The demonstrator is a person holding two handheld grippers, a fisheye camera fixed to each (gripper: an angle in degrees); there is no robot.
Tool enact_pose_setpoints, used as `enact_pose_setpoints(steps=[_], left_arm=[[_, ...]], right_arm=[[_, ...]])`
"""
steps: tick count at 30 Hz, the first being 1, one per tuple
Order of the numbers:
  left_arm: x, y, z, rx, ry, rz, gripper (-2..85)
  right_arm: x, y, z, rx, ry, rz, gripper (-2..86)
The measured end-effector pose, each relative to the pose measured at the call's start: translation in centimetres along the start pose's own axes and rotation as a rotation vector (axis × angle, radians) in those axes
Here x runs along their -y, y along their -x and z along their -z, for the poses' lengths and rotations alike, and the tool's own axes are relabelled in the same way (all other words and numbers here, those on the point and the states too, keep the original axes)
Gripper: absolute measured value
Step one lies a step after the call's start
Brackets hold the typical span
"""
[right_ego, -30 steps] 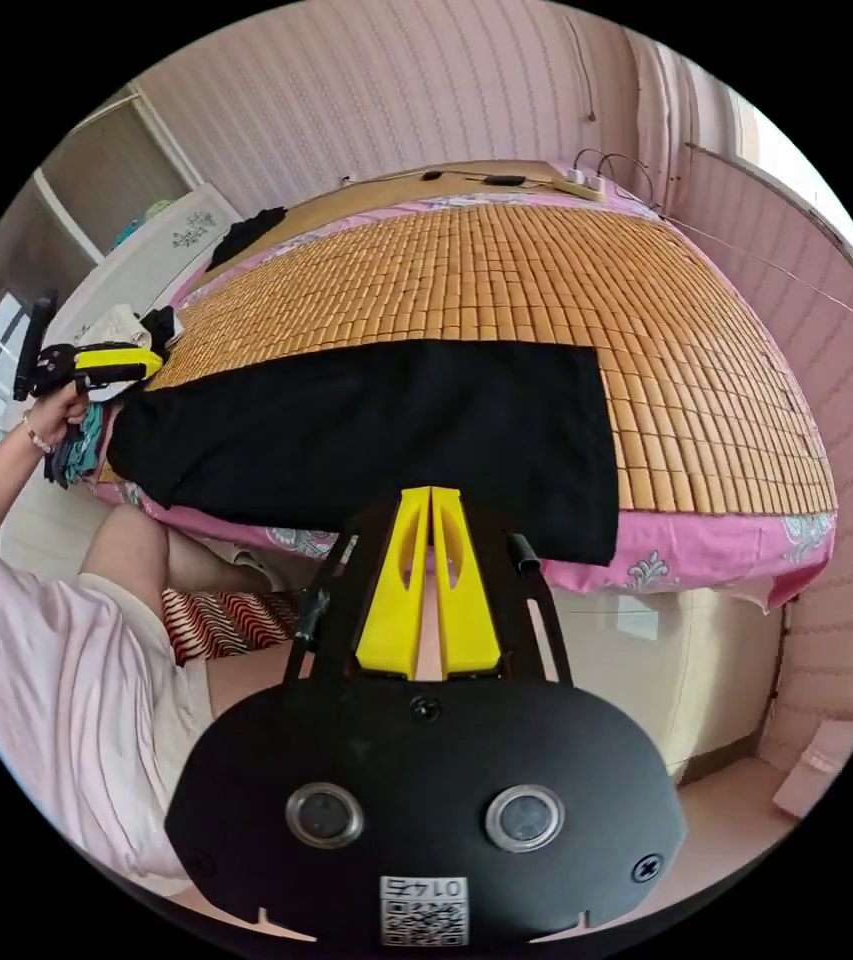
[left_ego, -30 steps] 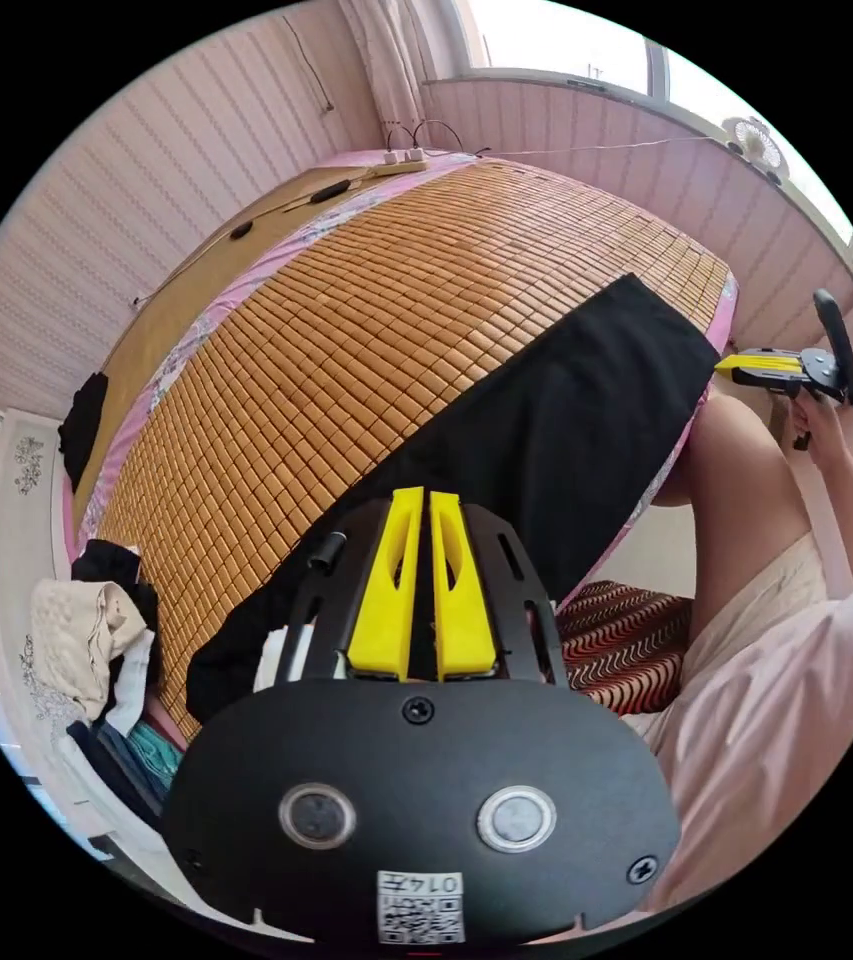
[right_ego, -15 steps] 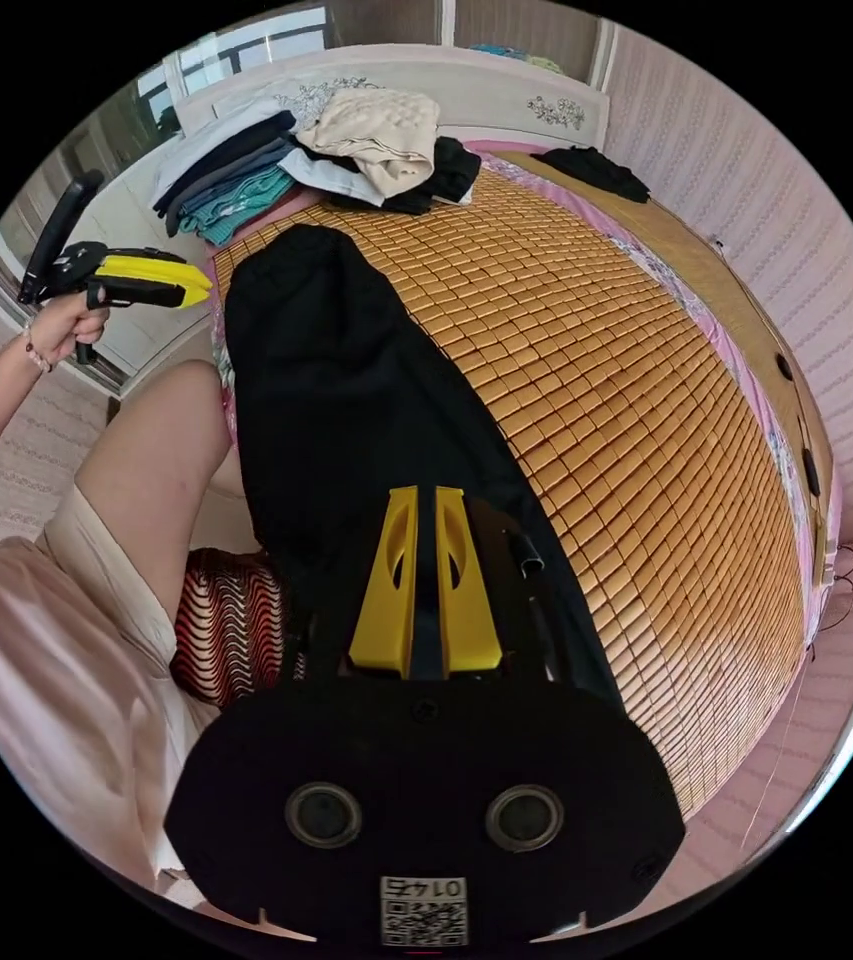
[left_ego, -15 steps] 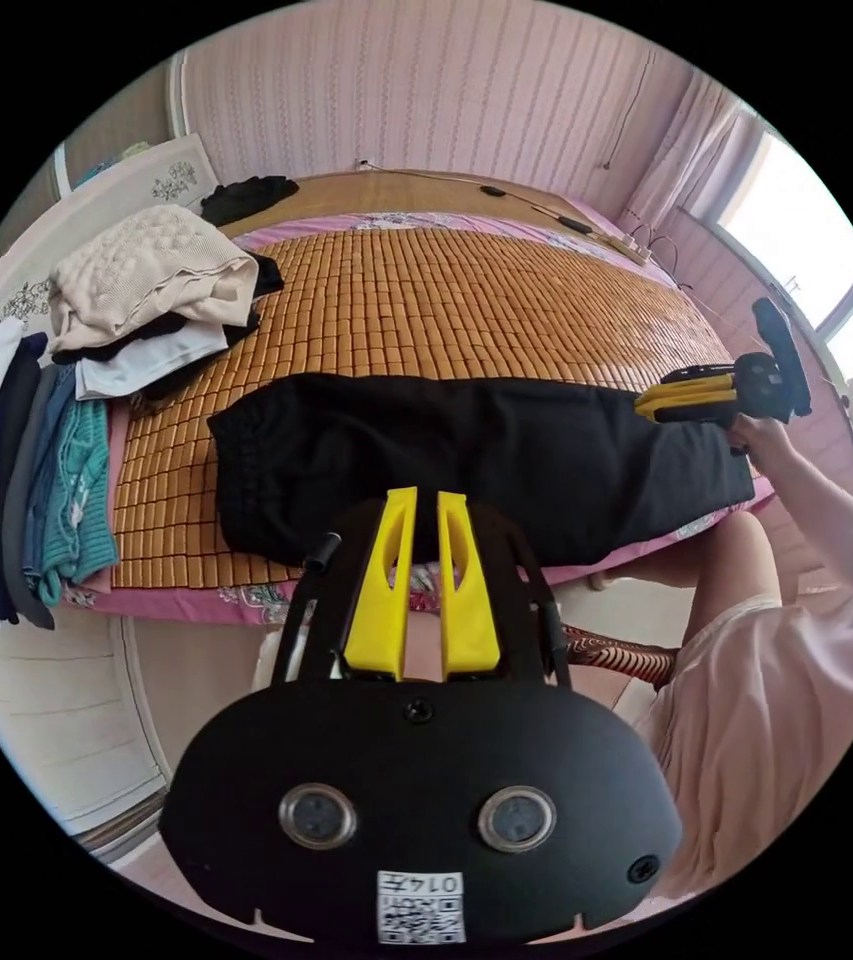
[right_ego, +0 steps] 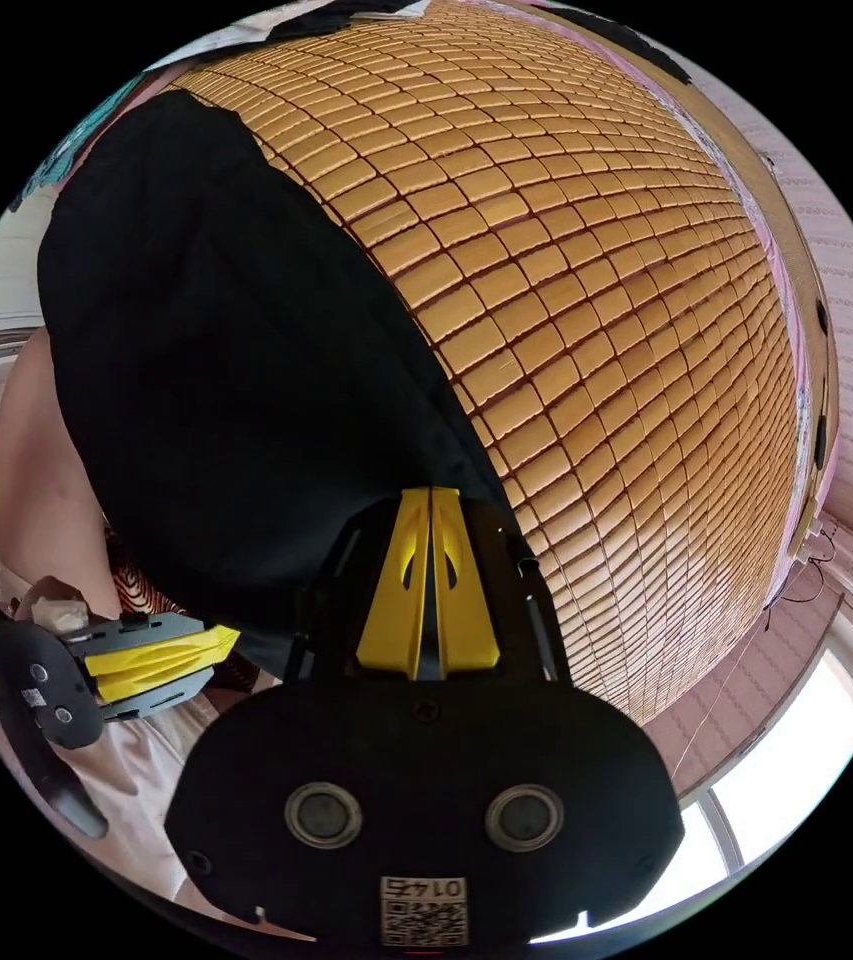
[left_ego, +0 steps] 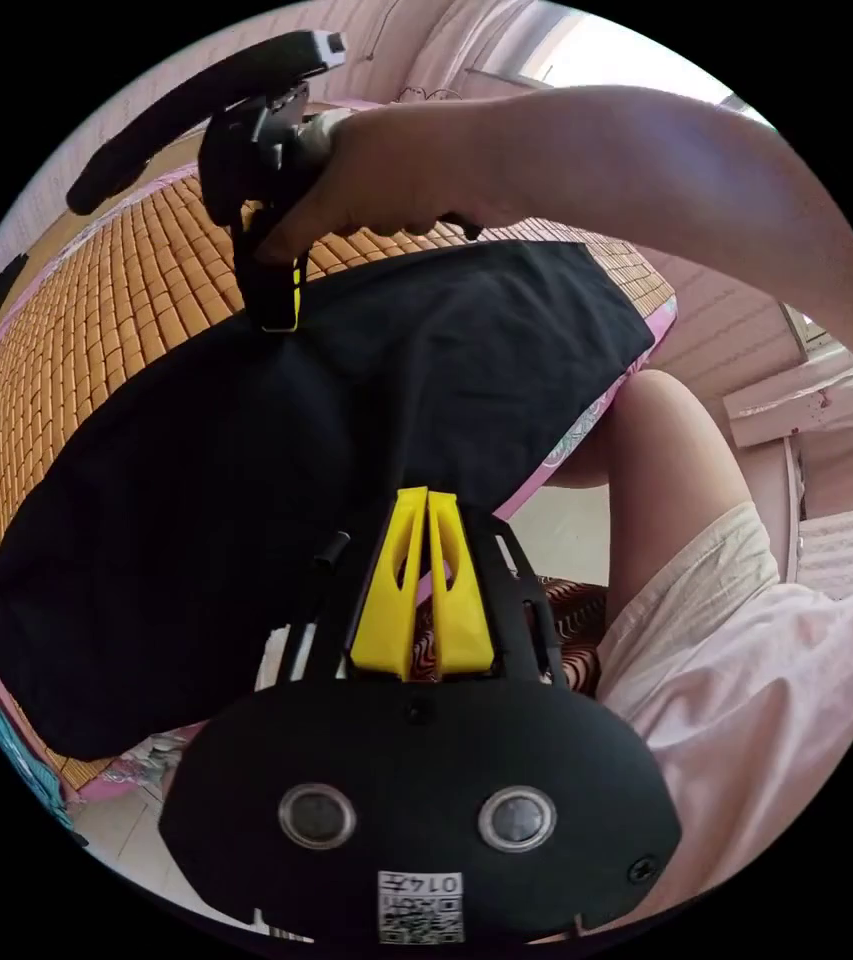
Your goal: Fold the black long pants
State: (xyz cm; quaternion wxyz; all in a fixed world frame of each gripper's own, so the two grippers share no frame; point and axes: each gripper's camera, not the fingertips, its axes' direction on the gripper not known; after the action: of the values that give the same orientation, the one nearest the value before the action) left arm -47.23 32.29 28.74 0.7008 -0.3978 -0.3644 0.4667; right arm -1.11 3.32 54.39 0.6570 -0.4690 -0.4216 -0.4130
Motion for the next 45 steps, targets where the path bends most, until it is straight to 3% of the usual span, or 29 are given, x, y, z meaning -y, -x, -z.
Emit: enact_pose_setpoints(steps=[2, 10, 17, 27, 30, 35, 39, 41, 45], left_arm=[[0.6, -0.1, -3.0, 0.002, 0.099, -0.002, -0.9], [1.5, -1.4, -4.0, 0.029, 0.179, -0.136, -1.0], [2.8, -1.4, -6.7, -0.003, 0.282, -0.183, -1.0], [3.0, -2.3, -5.1, 0.031, 0.26, -0.205, -1.0], [3.2, -2.7, -3.2, 0.035, 0.228, -0.206, -1.0], [3.6, -3.7, -1.9, 0.08, 0.213, -0.242, -1.0], [3.3, -3.9, -1.3, 0.086, 0.184, -0.241, -0.9], [2.4, -2.8, -0.4, 0.09, 0.155, -0.197, -0.9], [0.7, 0.0, 0.7, 0.106, 0.129, -0.093, -0.7]], right_arm=[[1.7, 0.0, -0.1, -0.021, 0.043, 0.041, -0.6], [3.1, -3.9, -0.6, 0.137, 0.071, 0.051, -0.5], [1.5, -5.6, -1.3, 0.119, 0.054, 0.058, -0.6], [-4.6, -9.3, -2.5, 0.151, -0.002, 0.017, -0.9], [-10.4, -11.5, -2.3, 0.231, -0.196, -0.022, -0.9], [-29.5, -17.2, -2.5, 0.389, -0.566, -0.358, 0.5], [-45.2, -20.2, -6.4, 0.389, -0.632, -0.674, 9.6], [-55.6, -21.4, -10.3, 0.383, -0.637, -0.936, 12.7], [-67.2, -22.0, -16.7, 0.384, -0.542, -1.239, 16.0]])
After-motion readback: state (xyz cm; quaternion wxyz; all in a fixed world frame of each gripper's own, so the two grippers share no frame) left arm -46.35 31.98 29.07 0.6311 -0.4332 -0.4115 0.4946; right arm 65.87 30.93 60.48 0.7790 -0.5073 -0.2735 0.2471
